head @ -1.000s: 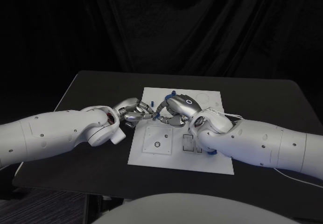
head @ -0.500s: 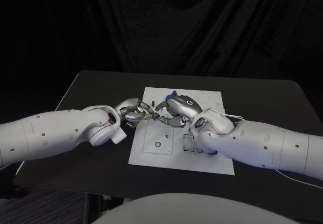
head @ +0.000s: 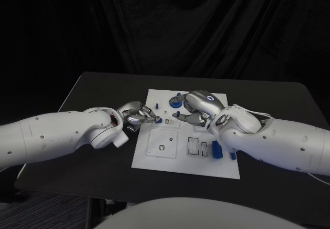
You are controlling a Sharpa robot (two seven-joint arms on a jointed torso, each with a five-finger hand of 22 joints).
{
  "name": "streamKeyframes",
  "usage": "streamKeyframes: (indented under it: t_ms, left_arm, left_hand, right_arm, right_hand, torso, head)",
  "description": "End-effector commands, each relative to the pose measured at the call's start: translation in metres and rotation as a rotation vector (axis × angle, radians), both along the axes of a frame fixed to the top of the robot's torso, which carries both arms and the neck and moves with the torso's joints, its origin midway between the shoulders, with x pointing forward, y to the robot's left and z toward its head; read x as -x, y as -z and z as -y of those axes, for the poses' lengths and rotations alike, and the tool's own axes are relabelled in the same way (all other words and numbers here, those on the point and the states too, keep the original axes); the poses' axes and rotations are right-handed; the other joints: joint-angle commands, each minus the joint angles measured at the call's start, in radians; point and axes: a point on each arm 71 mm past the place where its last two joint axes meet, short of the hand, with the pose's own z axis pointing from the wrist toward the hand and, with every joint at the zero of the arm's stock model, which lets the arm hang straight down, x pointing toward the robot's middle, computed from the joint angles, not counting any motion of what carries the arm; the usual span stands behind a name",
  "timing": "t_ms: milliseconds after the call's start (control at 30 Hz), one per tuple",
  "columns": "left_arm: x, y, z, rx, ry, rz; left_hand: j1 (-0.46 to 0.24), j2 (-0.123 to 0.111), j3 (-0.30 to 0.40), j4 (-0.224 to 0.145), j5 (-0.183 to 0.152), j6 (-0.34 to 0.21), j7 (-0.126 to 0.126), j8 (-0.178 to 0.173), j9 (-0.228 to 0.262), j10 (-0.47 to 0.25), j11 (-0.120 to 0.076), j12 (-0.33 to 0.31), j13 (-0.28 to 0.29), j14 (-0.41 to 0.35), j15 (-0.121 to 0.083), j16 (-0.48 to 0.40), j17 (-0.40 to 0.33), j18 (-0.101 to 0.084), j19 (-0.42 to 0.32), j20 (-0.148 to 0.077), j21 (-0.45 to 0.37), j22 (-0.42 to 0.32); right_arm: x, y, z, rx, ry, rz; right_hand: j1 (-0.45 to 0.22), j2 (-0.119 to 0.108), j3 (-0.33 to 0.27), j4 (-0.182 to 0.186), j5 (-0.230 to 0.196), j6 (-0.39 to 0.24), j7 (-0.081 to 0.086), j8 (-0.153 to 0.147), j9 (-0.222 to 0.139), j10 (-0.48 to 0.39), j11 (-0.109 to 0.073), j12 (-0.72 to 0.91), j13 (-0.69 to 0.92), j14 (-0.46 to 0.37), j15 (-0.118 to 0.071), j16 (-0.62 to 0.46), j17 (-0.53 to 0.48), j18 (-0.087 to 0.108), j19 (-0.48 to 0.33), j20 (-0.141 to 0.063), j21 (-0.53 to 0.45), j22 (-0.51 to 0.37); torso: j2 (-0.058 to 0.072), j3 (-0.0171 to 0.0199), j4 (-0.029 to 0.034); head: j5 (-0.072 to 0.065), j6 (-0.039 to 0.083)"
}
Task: Assemble the parts on the task board
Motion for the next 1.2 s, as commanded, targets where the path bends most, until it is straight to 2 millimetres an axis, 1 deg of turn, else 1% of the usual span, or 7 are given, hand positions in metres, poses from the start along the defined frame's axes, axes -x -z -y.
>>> streamKeyframes:
  t_ms: [33,133,267,367,467,633,1200]
  left_arm:
    - [-0.006,-0.005,0.001,-0.059,-0.019,-0.057]
    - [-0.011,-0.012,0.003,-0.076,-0.025,-0.061]
    - [-0.021,-0.025,0.007,-0.111,-0.028,-0.061]
    - [-0.029,-0.037,0.011,-0.192,0.000,-0.035]
    - [-0.035,-0.048,0.017,-0.274,0.022,-0.005]
    - [-0.045,-0.067,0.030,-0.401,0.037,0.042]
    - [-0.066,-0.063,0.063,-0.591,-0.009,0.059]
  left_hand:
    - [-0.011,-0.002,0.106,-0.098,-0.004,-0.002,-0.004,0.002,0.114,0.106,-0.009,0.003,0.262,0.106,-0.007,0.003,0.263,0.005,0.025,-0.007,-0.009,0.206]
    - [-0.011,-0.002,0.109,-0.099,-0.006,-0.004,-0.004,0.001,0.114,0.106,-0.009,0.003,0.262,0.106,-0.007,0.003,0.263,0.005,0.025,-0.007,-0.010,0.206]
    - [-0.010,-0.002,0.110,-0.100,-0.006,-0.005,-0.004,0.001,0.114,0.106,-0.009,0.003,0.262,0.106,-0.007,0.003,0.263,0.005,0.024,-0.007,-0.011,0.206]
    - [-0.012,-0.002,0.111,-0.101,-0.010,-0.007,-0.003,0.000,0.114,0.106,-0.008,0.003,0.262,0.106,-0.007,0.003,0.263,0.006,0.023,-0.007,-0.013,0.205]
    - [-0.021,-0.003,0.114,-0.100,-0.052,-0.011,-0.004,-0.002,0.116,0.106,-0.008,0.003,0.262,0.106,-0.007,0.003,0.263,0.009,0.018,-0.007,-0.028,0.200]
    - [-0.020,-0.002,0.124,-0.108,-0.074,-0.010,-0.005,-0.001,0.119,0.106,-0.010,0.003,0.262,0.106,-0.008,0.003,0.263,0.009,0.019,-0.008,-0.029,0.200]
    - [-0.036,0.000,0.143,-0.110,-0.084,-0.001,-0.009,0.001,0.123,0.106,-0.013,0.003,0.262,0.106,-0.012,0.003,0.263,0.010,0.021,-0.011,-0.032,0.199]
  right_arm:
    - [0.001,-0.014,0.014,-0.007,0.018,0.020]
    - [0.002,-0.024,0.028,-0.006,0.036,0.033]
    - [0.003,-0.032,0.047,-0.005,0.067,0.041]
    - [0.004,-0.036,0.062,-0.010,0.097,0.040]
    - [0.005,-0.038,0.074,-0.018,0.124,0.034]
    - [0.005,-0.040,0.094,-0.030,0.170,0.024]
    - [0.006,-0.039,0.129,-0.023,0.262,-0.005]
  right_hand:
    - [-0.008,0.002,-0.004,0.002,-0.005,-0.006,0.000,0.002,-0.001,0.106,-0.007,0.003,0.263,0.107,-0.002,0.003,0.263,0.014,0.026,0.001,-0.005,0.213]
    - [-0.007,0.004,-0.005,0.004,-0.008,0.003,0.001,0.007,-0.001,0.106,-0.005,0.003,0.263,0.107,-0.001,0.003,0.263,0.014,0.026,0.002,-0.006,0.213]
    - [-0.006,0.007,-0.005,0.007,-0.010,0.010,0.001,0.011,-0.002,0.106,-0.004,0.003,0.263,0.107,0.000,0.003,0.263,0.014,0.025,0.002,-0.008,0.212]
    - [-0.008,0.010,-0.005,0.011,-0.010,0.014,0.001,0.013,-0.002,0.106,-0.004,0.003,0.263,0.107,0.000,0.003,0.263,0.014,0.024,0.002,-0.009,0.212]
    - [-0.012,0.013,-0.007,0.018,-0.006,0.022,0.002,0.016,-0.003,0.106,-0.002,0.003,0.263,0.107,0.001,0.003,0.263,0.014,0.024,0.003,-0.009,0.212]
    - [-0.015,0.016,-0.008,0.026,0.004,0.033,0.002,0.020,-0.004,0.106,0.002,0.003,0.263,0.107,0.004,0.003,0.263,0.015,0.023,0.005,-0.012,0.211]
    - [-0.013,0.019,-0.006,0.039,0.030,0.059,0.003,0.029,-0.007,0.105,0.008,0.002,0.262,0.107,0.009,0.003,0.263,0.016,0.021,0.009,-0.019,0.209]
  torso:
    - [-0.006,0.0048,-0.0034]
    - [-0.011,0.0098,-0.0092]
    - [-0.016,0.0120,-0.0108]
    - [-0.022,0.0154,-0.0185]
    - [-0.027,0.0190,-0.0194]
    - [-0.033,0.0286,-0.0209]
    - [-0.035,0.0283,-0.0200]
  head:
    - [-0.004,0.000]
    - [-0.003,0.000]
    - [-0.002,0.000]
    - [0.005,0.000]
    - [0.002,0.000]
    - [0.002,0.000]
    - [0.014,0.000]
